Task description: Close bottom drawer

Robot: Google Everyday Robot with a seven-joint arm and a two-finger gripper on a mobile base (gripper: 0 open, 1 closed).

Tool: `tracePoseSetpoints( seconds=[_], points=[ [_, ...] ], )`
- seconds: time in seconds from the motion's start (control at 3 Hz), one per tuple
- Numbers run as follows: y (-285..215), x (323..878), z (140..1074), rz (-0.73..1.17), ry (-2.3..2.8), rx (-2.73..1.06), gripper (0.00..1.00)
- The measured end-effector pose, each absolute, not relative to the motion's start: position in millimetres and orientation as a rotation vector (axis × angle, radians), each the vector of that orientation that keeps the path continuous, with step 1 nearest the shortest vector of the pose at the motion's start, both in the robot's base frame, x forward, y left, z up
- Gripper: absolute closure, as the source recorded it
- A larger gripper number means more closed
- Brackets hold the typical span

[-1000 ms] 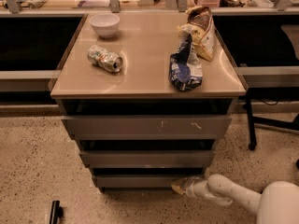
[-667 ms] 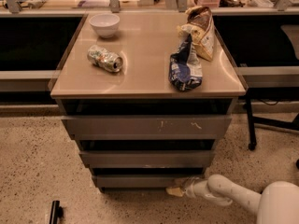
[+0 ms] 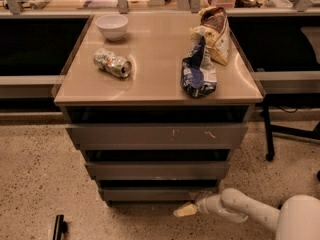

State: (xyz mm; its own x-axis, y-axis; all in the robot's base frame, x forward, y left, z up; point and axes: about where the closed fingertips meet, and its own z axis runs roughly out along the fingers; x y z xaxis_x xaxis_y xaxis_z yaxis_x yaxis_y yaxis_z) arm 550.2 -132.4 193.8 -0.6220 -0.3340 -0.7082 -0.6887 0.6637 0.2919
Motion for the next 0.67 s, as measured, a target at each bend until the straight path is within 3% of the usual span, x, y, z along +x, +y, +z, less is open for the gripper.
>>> tracePoseSetpoints(
  seconds=[0.67],
  points=[
    [-129.4,546.4,195.4,0.736,2.267,-0.786,0.0]
  ],
)
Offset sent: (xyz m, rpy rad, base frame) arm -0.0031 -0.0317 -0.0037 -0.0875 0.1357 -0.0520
